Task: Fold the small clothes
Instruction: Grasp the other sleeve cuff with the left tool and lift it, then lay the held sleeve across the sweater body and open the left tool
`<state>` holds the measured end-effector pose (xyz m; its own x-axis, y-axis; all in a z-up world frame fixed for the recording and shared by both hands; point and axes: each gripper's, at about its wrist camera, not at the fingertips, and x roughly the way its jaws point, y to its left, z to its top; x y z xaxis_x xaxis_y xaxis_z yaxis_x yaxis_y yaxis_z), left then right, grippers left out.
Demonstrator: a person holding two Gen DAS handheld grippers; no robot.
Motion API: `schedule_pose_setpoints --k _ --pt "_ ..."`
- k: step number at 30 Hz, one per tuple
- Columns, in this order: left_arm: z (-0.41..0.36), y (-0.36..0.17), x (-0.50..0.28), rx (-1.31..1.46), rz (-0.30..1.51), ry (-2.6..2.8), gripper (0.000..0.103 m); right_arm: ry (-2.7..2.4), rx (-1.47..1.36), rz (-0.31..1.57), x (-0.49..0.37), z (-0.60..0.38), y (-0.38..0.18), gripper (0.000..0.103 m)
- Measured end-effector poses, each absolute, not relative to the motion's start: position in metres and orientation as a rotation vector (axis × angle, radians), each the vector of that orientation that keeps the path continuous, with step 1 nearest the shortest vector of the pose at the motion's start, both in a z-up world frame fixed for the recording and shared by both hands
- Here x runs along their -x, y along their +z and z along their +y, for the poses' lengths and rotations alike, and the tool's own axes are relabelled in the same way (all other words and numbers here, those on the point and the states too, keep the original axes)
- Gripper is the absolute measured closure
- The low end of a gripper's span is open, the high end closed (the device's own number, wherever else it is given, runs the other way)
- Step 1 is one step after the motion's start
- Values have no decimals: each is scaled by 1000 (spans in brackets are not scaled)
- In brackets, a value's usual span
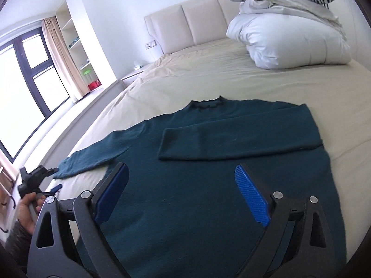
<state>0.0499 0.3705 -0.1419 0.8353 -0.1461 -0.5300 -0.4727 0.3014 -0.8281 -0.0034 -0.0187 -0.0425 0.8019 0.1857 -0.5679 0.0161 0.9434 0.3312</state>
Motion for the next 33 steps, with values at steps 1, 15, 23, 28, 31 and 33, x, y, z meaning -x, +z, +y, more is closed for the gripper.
schedule_pose_setpoints --k 1,15,23,28,31,33 --pt "377 -144 -52 1303 559 245 47 104 -356 640 4 -15 -41 12" --pt "327 -74 -108 990 600 274 95 49 -514 645 37 -63 -45 38" --pt "85 -3 -137 232 636 -59 95 -10 -610 657 60 -103 -69 40" --pt "-45 -34 -122 -95 665 -203 93 -42 -654 648 74 -127 -78 40" --pt "-76 -71 -118 -153 751 -237 87 -50 -680 667 76 -140 -87 40" --pt "-80 -94 -120 -169 808 -229 86 -51 -696 683 73 -147 -94 40"
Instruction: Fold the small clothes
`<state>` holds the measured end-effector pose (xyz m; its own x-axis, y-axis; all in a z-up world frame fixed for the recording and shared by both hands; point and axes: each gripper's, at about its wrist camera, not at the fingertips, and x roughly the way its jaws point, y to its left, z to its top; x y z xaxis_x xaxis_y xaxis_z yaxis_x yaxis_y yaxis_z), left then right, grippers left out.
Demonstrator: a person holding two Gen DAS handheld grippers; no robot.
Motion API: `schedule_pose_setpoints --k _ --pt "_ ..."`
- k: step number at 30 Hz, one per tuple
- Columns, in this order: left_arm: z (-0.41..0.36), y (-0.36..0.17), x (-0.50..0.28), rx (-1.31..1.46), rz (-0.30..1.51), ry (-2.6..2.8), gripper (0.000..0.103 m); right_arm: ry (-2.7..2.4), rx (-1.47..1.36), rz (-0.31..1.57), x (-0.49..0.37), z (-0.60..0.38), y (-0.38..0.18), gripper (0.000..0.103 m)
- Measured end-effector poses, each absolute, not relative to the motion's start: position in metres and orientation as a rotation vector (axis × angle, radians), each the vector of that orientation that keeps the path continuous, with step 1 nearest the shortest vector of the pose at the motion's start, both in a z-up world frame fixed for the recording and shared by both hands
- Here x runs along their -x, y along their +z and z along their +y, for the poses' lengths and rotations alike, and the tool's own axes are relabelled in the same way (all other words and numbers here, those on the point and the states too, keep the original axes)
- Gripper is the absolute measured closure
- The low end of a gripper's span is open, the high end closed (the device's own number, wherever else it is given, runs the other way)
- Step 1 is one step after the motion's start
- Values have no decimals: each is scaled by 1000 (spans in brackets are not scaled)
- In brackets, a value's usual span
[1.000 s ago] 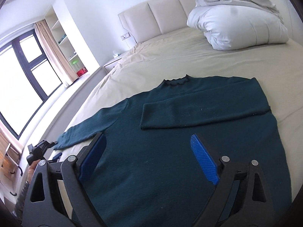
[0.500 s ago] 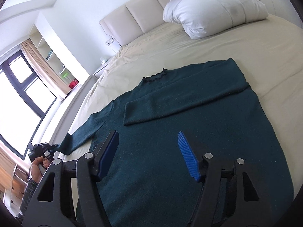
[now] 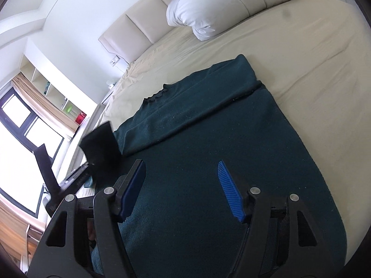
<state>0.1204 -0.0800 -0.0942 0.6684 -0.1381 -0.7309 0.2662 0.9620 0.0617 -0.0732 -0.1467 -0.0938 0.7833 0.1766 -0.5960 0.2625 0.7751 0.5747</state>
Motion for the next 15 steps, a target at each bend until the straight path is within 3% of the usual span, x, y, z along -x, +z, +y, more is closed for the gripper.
schedule_pose_setpoints --k 3,5,7,15 --pt "-67 -104 -108 -148 829 -245 75 -31 -725 710 64 -151 -104 40" --pt "-60 -96 -105 -117 820 -252 40 -13 -734 727 55 -150 -108 40" --pt "-53 -91 -95 -112 799 -240 24 6 -740 737 44 -147 -112 40" --pt "4 -82 -63 41 833 -266 21 136 -724 834 -27 -103 -112 40"
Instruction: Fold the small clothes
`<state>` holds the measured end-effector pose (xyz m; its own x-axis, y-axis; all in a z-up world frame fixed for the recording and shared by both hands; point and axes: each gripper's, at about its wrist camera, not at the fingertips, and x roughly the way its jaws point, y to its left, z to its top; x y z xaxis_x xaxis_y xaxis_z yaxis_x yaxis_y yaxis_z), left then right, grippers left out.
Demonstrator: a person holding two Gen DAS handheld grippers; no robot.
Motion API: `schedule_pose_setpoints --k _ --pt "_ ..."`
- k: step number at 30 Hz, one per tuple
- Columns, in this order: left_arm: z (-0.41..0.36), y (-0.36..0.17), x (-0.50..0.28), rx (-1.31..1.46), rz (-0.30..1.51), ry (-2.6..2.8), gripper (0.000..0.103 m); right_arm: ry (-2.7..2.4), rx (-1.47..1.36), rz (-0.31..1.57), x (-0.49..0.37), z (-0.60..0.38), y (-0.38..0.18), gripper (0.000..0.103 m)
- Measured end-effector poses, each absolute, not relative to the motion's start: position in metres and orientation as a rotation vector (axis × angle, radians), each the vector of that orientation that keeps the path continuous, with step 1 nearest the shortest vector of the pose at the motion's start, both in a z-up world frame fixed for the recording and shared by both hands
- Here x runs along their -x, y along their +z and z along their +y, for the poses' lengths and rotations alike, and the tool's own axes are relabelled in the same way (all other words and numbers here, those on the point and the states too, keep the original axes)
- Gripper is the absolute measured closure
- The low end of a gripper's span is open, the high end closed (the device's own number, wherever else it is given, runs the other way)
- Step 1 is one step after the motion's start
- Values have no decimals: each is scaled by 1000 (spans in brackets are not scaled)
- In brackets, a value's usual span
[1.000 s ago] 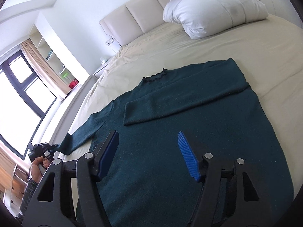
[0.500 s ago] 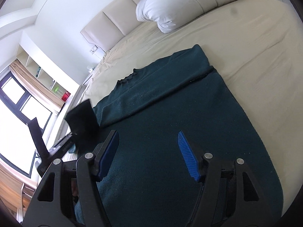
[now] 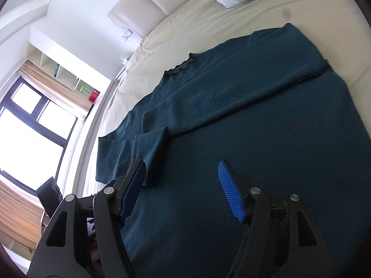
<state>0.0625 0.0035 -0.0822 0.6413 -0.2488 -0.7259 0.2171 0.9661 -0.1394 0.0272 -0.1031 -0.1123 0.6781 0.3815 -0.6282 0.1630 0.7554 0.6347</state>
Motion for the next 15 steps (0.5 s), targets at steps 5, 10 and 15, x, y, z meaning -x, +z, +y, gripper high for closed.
schedule_pose_setpoints --k 5,10,15 --pt "67 -78 -56 204 831 -208 20 200 -740 956 -84 -67 -129 40" --pt "125 -78 -64 337 810 -121 20 172 -741 1061 -124 -36 -153 38" --pt "163 -84 -86 454 814 -101 20 178 -654 1062 -145 -19 -146 71"
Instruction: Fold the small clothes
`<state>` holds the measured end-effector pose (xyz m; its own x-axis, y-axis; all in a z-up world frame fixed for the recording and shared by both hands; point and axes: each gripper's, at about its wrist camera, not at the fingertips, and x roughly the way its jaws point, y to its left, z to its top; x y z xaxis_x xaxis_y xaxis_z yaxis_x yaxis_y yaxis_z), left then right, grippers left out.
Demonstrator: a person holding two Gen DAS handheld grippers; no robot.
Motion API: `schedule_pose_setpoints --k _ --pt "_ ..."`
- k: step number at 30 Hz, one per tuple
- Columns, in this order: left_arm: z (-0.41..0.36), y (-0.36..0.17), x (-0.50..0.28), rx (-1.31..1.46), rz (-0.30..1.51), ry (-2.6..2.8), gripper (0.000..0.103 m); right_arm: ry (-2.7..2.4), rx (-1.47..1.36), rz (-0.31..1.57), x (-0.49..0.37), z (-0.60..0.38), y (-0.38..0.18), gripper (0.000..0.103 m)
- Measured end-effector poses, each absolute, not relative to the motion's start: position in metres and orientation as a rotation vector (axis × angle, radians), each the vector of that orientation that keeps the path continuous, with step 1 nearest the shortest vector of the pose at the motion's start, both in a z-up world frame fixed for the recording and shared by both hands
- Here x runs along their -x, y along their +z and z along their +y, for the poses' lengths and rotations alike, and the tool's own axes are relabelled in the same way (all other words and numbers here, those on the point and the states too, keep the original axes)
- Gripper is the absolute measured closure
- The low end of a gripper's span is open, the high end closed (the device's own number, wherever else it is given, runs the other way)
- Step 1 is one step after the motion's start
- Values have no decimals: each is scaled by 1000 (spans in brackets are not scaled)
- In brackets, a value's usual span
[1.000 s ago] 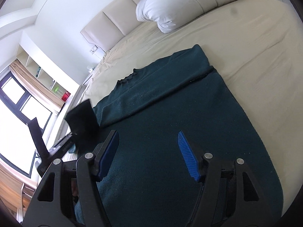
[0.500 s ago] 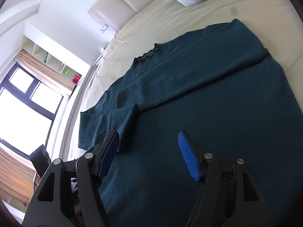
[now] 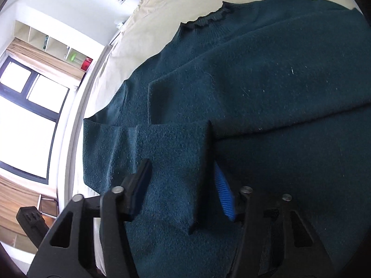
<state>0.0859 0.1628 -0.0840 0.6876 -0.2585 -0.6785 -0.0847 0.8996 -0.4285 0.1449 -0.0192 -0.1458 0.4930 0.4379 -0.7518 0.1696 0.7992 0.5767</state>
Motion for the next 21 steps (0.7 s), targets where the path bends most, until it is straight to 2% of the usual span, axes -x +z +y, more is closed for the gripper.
schedule_pose_setpoints --k 2,3,14,21 --pt "175 -85 -97 511 820 -102 20 167 -621 1071 -147 -22 -143 94" --pt "181 -85 -103 539 820 -106 20 179 -612 1070 -148 -22 -140 96" --pt "169 -85 -173 538 876 -130 21 193 -370 893 -148 -57 -42 96" --pt "125 -96 -226 416 945 -129 26 112 -328 898 -173 -119 -48 96"
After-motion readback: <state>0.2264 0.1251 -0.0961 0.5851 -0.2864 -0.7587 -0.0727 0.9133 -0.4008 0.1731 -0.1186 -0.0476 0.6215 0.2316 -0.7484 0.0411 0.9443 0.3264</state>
